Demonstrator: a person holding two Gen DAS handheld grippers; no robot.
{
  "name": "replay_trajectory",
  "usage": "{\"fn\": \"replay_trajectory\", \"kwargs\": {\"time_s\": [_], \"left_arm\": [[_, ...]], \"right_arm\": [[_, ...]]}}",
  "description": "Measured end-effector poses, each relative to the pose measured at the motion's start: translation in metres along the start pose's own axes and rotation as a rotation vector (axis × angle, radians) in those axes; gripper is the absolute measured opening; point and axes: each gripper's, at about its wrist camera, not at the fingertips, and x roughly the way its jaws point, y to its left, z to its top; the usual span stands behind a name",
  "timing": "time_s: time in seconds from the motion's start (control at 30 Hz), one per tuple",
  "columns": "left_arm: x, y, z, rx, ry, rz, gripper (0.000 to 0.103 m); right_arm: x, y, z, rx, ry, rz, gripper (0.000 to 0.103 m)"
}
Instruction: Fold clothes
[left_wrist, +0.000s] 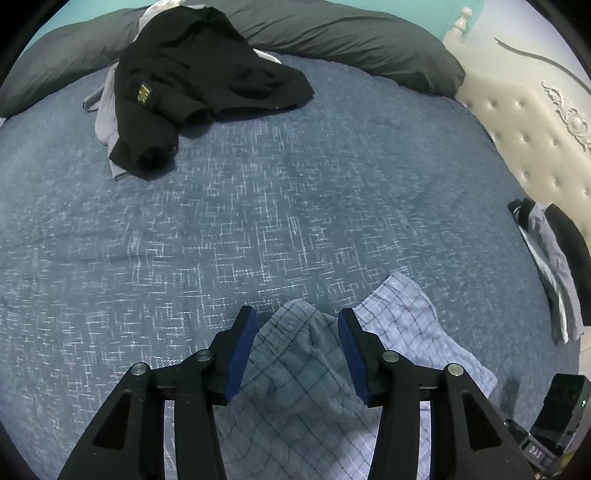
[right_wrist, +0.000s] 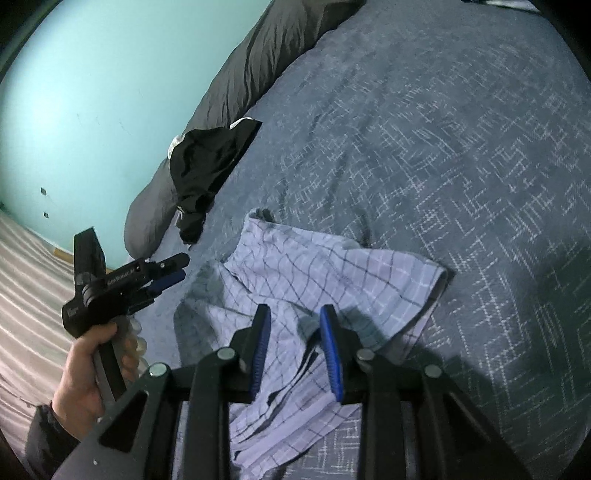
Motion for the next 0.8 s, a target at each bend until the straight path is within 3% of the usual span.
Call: {"fn": "replay_trajectory", "kwargs": {"time_s": [0.27,0.47,0.53,0.6,0.8], "left_arm": [[0.018,-0.002,0.002,0.003,0.022,0.016,0.051],[0.025,-0.002,0.003,0.009,0.017,0.024,0.050],[0.026,-0.003,0.002,0.013,0.018,0.016,0.044],[0.027,-0.005,0.002,0.025,0.020,0.017,0.031],[0.024,-0.011,0.001,0.052,0.014,0.000,0.018]], "right_arm": [[0.005,0.004,-0.003,-0.043,0.008,-0.020,0.028],[0.006,0.003,-0.003,-0.071,0.009,-0.024,0.011],[0.007,0.005,-0.004,-0.083,0.015,-0.022,0.006],[0.008,0.005,-0.004,-0.080,0.016,-0.014,0.004],[0.006,0.003,-0.004,-0.063,0.004,-0.009,0.002]]}}
